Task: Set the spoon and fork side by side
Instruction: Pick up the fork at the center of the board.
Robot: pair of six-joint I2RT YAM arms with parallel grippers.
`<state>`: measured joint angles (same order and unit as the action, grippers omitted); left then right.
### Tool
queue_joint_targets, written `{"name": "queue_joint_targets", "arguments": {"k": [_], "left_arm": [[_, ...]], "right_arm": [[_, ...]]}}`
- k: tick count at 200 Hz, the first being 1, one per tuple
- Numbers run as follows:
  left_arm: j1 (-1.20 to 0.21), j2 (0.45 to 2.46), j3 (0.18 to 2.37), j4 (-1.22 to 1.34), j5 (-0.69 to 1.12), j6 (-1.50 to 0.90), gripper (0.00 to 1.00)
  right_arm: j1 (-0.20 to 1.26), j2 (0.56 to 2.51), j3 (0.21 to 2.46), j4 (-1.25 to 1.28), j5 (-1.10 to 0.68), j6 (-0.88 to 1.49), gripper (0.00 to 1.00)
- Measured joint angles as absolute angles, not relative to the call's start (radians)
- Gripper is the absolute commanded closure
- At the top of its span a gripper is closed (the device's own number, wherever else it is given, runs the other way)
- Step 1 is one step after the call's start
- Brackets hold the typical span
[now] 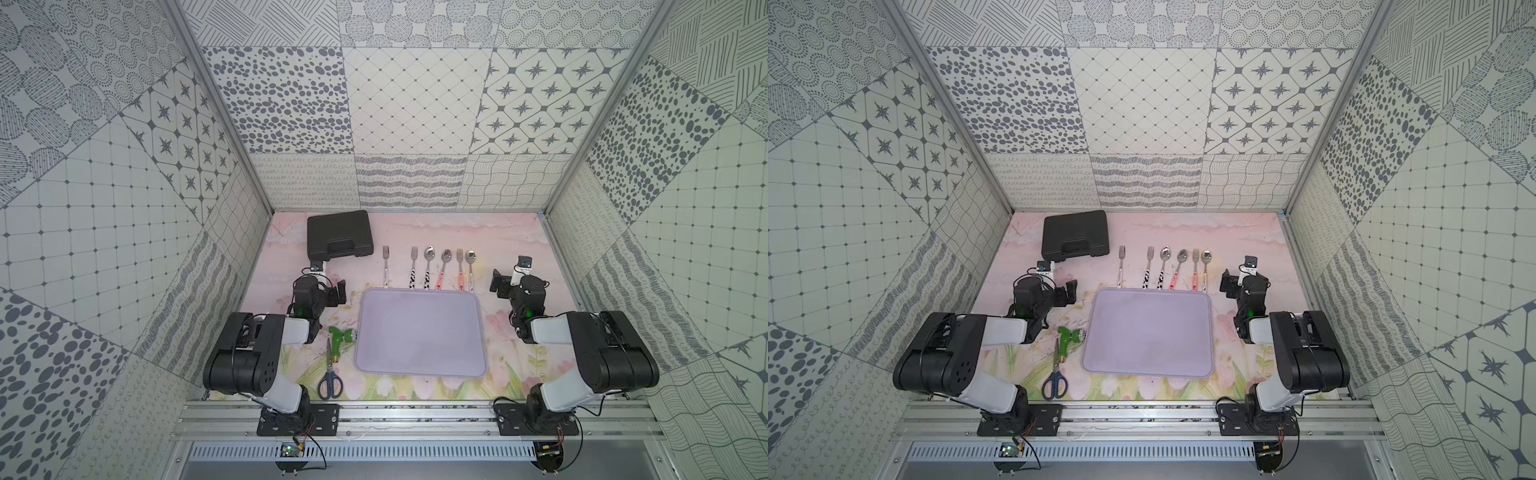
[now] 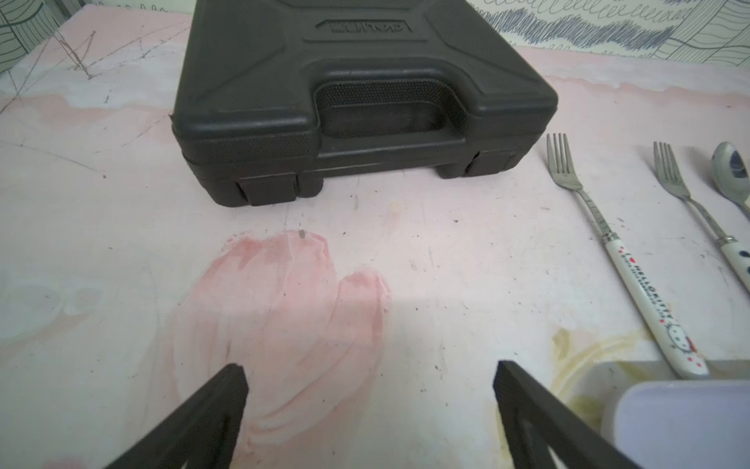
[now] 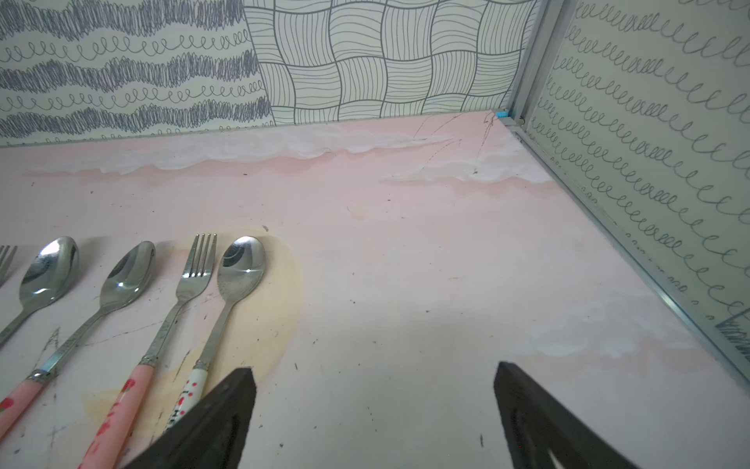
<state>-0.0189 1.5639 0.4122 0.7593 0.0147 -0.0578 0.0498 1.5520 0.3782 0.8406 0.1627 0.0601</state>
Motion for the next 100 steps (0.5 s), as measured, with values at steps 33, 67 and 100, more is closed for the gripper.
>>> {"name": "queue_joint_targets", "arguments": {"k": [33, 67, 100], "left_arm": [[-0.019, 1.564, 0.412, 0.759, 0.015, -0.058, 0.01], [-0.019, 1.564, 0.412, 0.759, 0.015, -0.058, 0.01], [-0.023, 1.562, 0.412, 0.758, 0.012, -0.057, 0.01]], "right_arm": [[0.049, 1.552, 0.378, 0.841, 0.159, 0.06, 0.03], [0.037, 1.552, 0.378, 0.841, 0.14, 0.063, 0.03], [0.033, 1.551, 0.378, 0.839, 0.135, 0.065, 0.03]]}}
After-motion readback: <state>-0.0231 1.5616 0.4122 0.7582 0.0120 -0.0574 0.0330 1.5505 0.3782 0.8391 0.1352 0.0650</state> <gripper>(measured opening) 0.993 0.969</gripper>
